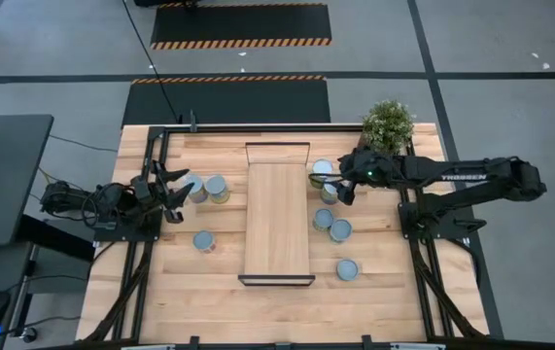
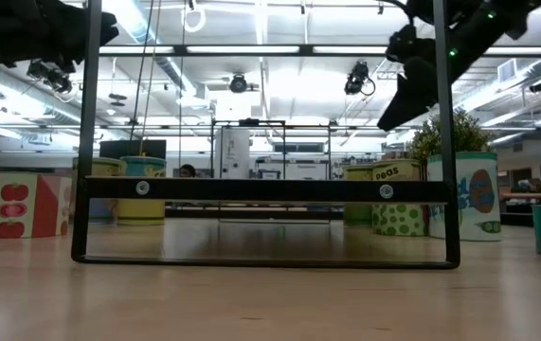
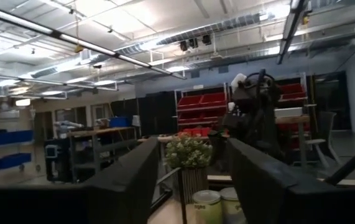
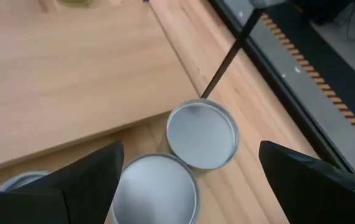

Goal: Pick and place cans onto a shelf
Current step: Put the canned peas on the shelf

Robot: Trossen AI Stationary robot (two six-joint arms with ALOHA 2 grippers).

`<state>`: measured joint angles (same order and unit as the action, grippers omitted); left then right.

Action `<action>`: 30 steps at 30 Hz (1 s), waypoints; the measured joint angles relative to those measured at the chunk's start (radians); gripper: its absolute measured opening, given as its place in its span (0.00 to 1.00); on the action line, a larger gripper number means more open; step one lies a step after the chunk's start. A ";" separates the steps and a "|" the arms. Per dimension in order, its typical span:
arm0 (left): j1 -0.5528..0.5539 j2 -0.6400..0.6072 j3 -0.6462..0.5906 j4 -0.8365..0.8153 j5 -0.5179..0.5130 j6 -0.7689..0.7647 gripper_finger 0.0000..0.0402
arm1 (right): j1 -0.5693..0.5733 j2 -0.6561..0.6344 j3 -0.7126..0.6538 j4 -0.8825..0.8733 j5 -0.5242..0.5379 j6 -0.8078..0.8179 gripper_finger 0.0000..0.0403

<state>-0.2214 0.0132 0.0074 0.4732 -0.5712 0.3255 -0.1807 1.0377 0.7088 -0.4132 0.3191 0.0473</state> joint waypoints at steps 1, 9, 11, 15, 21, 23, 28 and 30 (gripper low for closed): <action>0.000 0.000 0.000 -0.001 0.008 0.000 0.53 | 0.005 0.018 0.018 -0.022 0.000 0.006 0.95; 0.000 0.000 0.000 -0.016 0.051 -0.007 0.53 | 0.040 0.155 0.118 -0.107 -0.001 0.105 0.95; 0.000 0.000 0.000 -0.022 0.052 -0.025 0.52 | 0.044 0.182 0.135 -0.139 -0.004 0.134 0.95; 0.000 0.000 0.000 -0.027 0.052 -0.027 0.52 | 0.044 0.226 0.142 -0.189 0.002 0.208 0.95; 0.000 0.000 0.000 -0.030 0.053 -0.052 0.52 | 0.044 0.272 0.142 -0.242 0.065 0.274 0.95; 0.000 0.000 0.000 -0.030 0.053 -0.052 0.52 | 0.044 0.282 0.142 -0.242 0.066 0.275 0.95; 0.000 0.000 0.000 -0.030 0.053 -0.052 0.52 | 0.043 0.291 0.142 -0.246 0.045 0.302 0.95; 0.000 0.000 0.000 -0.030 0.053 -0.052 0.52 | 0.033 0.291 0.142 -0.264 0.044 0.322 0.95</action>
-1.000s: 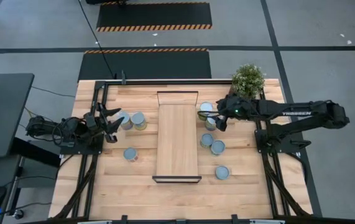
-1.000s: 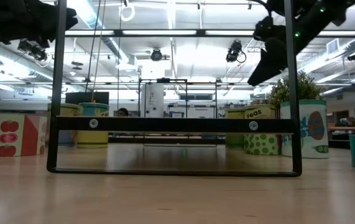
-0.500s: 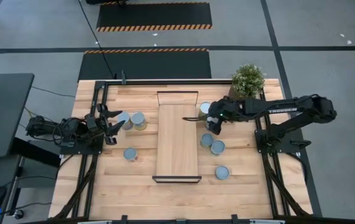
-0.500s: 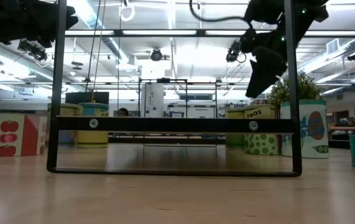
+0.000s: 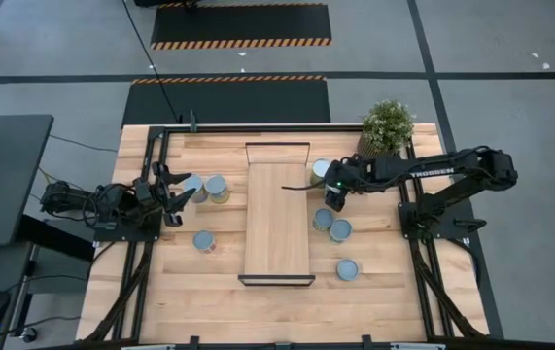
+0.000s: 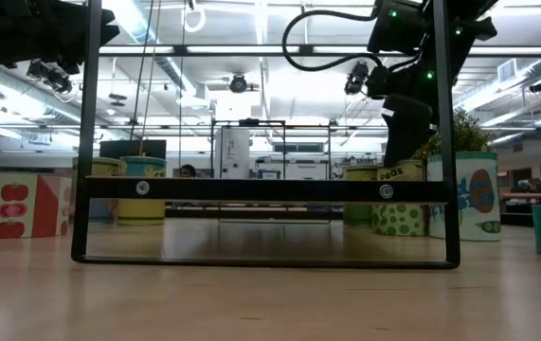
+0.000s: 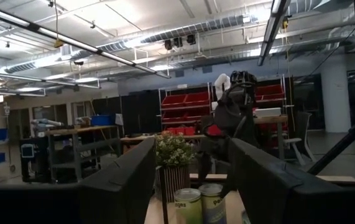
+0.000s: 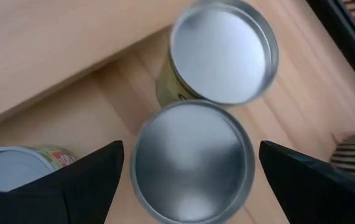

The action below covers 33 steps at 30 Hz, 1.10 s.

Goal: Pick and place cans onto a shelf
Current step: Put the canned peas on the shelf

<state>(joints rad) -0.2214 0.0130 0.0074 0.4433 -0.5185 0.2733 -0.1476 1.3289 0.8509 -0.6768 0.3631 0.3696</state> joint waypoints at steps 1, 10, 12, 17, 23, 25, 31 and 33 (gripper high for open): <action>0.000 0.000 0.000 0.000 0.001 0.000 0.52 | -0.008 0.000 0.000 -0.009 -0.008 0.010 0.95; 0.000 0.000 0.000 0.001 0.000 -0.001 0.52 | -0.053 0.000 -0.036 -0.015 -0.087 0.047 0.89; 0.000 0.000 0.000 0.001 0.000 -0.001 0.52 | -0.053 0.000 -0.037 -0.013 -0.088 0.047 0.84; 0.000 0.000 0.000 0.001 0.000 -0.001 0.52 | -0.053 0.000 -0.037 -0.010 -0.088 0.040 0.77; 0.000 0.000 0.000 0.001 0.000 -0.001 0.52 | -0.044 -0.008 -0.026 -0.064 -0.100 0.053 0.77; 0.000 0.000 0.000 0.001 0.000 -0.001 0.52 | -0.038 -0.016 -0.009 -0.107 -0.099 0.065 0.77; 0.000 0.000 0.000 0.001 0.000 -0.002 0.52 | -0.004 -0.062 0.079 -0.153 -0.100 0.074 0.77; 0.000 0.000 0.000 0.001 0.000 -0.005 0.52 | 0.013 -0.071 0.111 -0.150 -0.101 0.066 0.77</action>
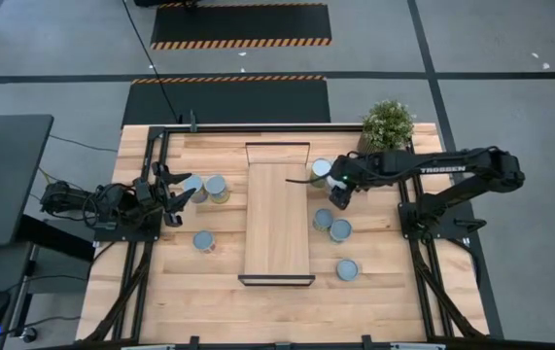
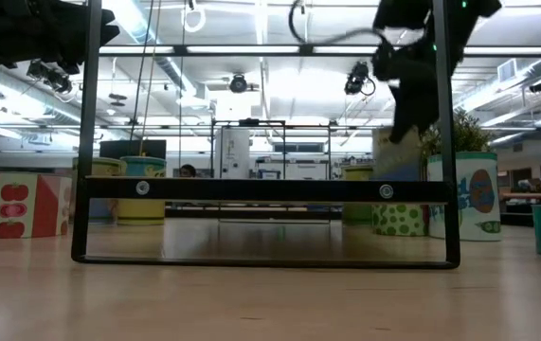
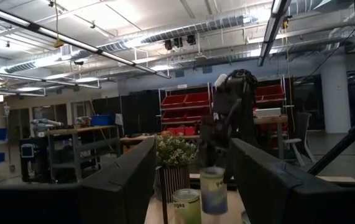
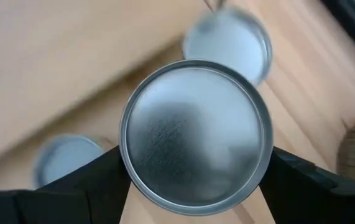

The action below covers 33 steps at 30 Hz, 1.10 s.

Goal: Pick and place cans onto a shelf
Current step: Put the canned peas on the shelf

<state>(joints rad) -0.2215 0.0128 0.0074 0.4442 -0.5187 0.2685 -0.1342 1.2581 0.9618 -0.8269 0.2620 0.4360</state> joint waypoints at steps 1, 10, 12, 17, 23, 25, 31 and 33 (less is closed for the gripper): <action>0.000 0.000 0.000 0.000 0.000 -0.003 0.52 | 0.010 -0.002 0.016 0.001 0.000 -0.006 0.77; 0.000 0.000 0.000 0.001 0.000 -0.004 0.52 | 0.057 0.010 0.050 0.205 -0.056 -0.107 0.77; 0.000 0.000 0.000 0.008 0.000 -0.004 0.52 | 0.057 0.024 0.050 0.252 -0.077 -0.148 0.77; 0.000 0.000 0.000 0.018 0.000 0.001 0.52 | 0.044 0.120 0.111 0.268 -0.112 -0.228 0.78; 0.000 0.000 0.000 0.021 0.000 0.004 0.52 | 0.004 0.267 0.257 0.187 -0.136 -0.326 0.78; 0.000 0.000 0.000 0.019 0.000 0.005 0.52 | -0.014 0.309 0.296 0.158 -0.150 -0.359 0.78; 0.000 0.000 0.000 0.016 0.000 0.005 0.52 | -0.052 0.400 0.362 0.122 -0.214 -0.440 0.78; 0.000 0.000 0.000 0.016 0.000 0.005 0.52 | -0.054 0.416 0.366 0.122 -0.213 -0.476 0.80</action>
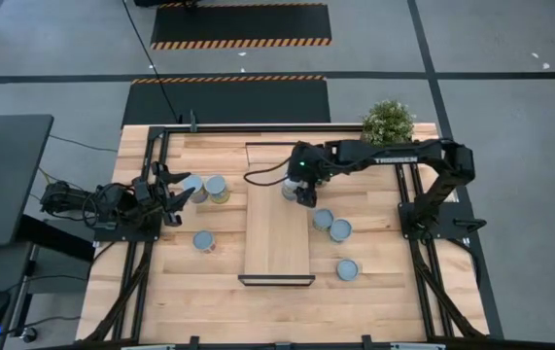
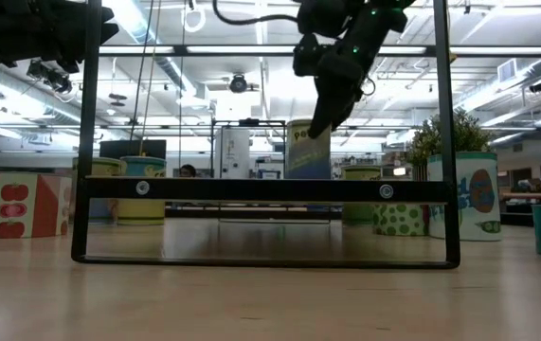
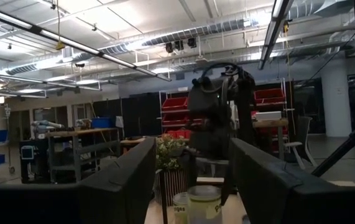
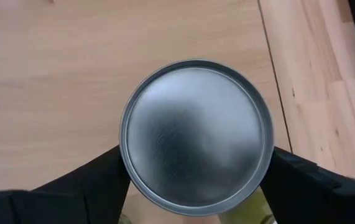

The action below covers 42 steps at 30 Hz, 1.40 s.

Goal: Pick and place cans onto a shelf
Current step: Put the canned peas on the shelf

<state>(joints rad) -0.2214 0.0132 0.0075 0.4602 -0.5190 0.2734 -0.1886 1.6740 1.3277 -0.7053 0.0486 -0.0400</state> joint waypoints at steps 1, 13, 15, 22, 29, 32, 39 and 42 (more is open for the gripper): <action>0.000 0.000 0.000 0.000 0.000 0.000 0.52 | -0.001 0.007 0.000 -0.002 0.000 -0.017 0.81; 0.000 0.000 0.000 -0.004 0.000 0.001 0.52 | 0.019 -0.006 0.000 -0.049 0.072 -0.063 0.92; 0.000 0.000 0.000 -0.002 0.000 0.000 0.52 | 0.033 -0.020 0.000 -0.065 0.099 -0.065 0.92; 0.000 0.000 0.000 -0.003 0.000 0.001 0.52 | 0.064 -0.031 -0.002 -0.109 0.253 -0.063 0.91; 0.000 0.000 0.000 -0.003 0.000 0.001 0.52 | 0.055 -0.032 -0.041 -0.077 0.428 -0.022 0.91; 0.000 0.000 0.000 -0.003 0.000 0.001 0.52 | 0.048 -0.032 -0.051 -0.068 0.494 -0.001 0.90; 0.000 0.000 0.000 -0.003 0.000 0.001 0.52 | 0.087 -0.037 -0.052 -0.074 0.448 0.001 0.90; 0.000 0.000 0.000 -0.003 0.000 0.001 0.52 | 0.097 -0.040 -0.052 -0.089 0.378 0.020 0.90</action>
<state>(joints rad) -0.2214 0.0129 0.0074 0.4572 -0.5190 0.2740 -0.0918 1.6341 1.2755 -0.7948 0.4262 -0.0202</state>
